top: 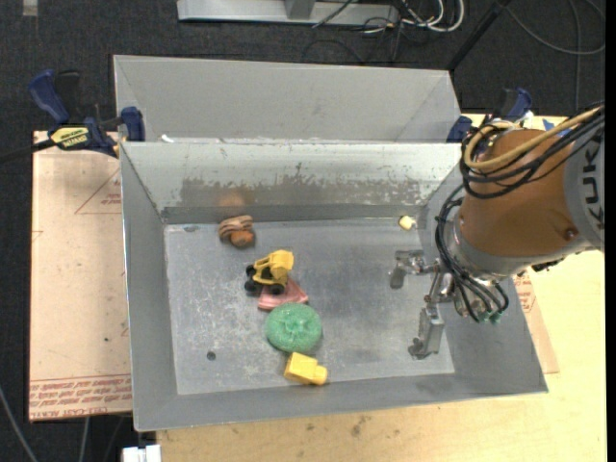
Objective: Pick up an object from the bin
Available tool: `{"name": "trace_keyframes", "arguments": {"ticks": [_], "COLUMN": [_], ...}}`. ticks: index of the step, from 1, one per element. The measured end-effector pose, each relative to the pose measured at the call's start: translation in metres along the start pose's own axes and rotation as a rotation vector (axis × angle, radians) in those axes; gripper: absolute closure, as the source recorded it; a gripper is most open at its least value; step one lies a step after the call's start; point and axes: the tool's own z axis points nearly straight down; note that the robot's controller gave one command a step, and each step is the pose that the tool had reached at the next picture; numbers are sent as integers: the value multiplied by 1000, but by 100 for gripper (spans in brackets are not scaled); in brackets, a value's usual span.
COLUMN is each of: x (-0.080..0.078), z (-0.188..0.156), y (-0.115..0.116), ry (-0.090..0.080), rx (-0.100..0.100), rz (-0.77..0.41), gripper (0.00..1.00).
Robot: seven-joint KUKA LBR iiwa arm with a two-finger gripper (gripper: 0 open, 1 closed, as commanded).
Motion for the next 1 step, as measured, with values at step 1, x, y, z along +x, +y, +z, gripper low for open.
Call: {"name": "trace_keyframes", "arguments": {"ticks": [1], "x": [0], "z": [0], "y": [0], "ry": [0], "rx": [0], "rz": [0], "gripper": [0]}}
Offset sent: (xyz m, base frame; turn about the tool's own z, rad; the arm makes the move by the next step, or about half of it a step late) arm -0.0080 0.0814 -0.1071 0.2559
